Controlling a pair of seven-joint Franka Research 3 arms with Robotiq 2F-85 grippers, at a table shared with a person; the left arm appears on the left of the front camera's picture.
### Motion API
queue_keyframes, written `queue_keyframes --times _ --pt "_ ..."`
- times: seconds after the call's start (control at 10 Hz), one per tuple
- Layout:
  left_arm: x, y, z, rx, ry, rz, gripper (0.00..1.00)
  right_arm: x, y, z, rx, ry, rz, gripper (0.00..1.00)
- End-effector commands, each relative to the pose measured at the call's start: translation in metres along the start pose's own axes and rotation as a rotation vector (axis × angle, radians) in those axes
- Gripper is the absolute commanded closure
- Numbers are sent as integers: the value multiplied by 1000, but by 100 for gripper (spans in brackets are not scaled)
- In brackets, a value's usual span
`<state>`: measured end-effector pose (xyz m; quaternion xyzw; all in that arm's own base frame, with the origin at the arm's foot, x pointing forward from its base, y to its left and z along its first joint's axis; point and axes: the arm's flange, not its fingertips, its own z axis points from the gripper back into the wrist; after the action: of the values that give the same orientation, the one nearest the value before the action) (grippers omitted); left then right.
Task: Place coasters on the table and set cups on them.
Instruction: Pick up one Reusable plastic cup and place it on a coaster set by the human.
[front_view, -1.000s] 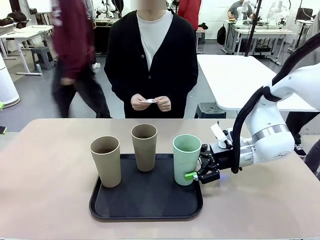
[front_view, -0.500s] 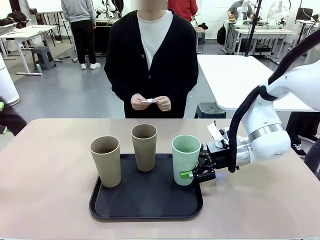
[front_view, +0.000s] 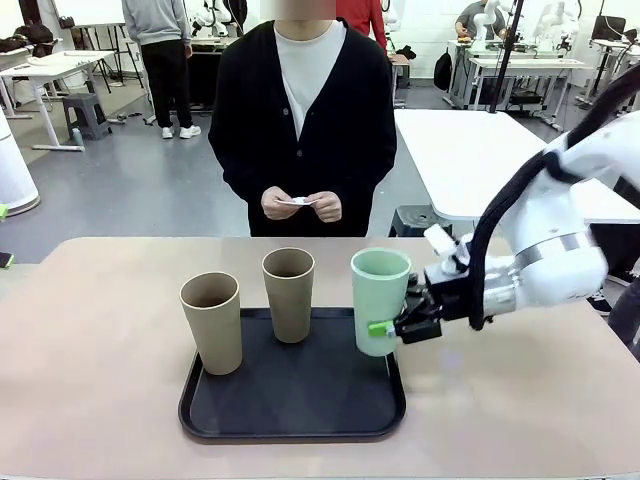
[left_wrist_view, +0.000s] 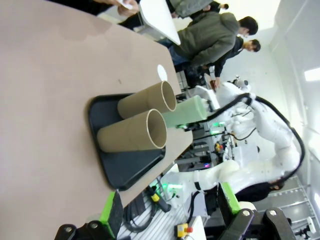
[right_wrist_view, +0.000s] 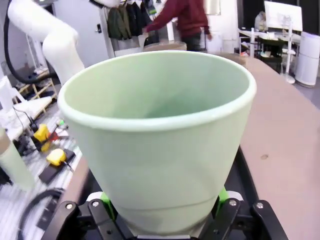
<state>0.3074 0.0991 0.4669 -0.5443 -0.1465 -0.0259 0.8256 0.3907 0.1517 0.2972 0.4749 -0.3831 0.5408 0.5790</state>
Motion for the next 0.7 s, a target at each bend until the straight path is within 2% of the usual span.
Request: queue_keyframes --times 0.0,0.1,0.3,0.4,0.5,0.6 --pt "1 -1 -1 -8 -8 -1 0 97 71 40 -42 54 -5 76" --pt "1 -1 -1 -8 -8 -1 0 123 93 48 -66 88 7 76" --pt "1 -1 -1 -8 -8 -1 0 153 119 59 -92 70 22 76" --pt "1 -1 -1 -8 -8 -1 0 154 116 65 -98 77 21 76" --pt "1 -1 -1 -8 -8 -1 0 150 108 65 -107 98 -50 76" --pt "1 -1 -1 -8 -8 -1 0 185 92 64 -105 66 45 76"
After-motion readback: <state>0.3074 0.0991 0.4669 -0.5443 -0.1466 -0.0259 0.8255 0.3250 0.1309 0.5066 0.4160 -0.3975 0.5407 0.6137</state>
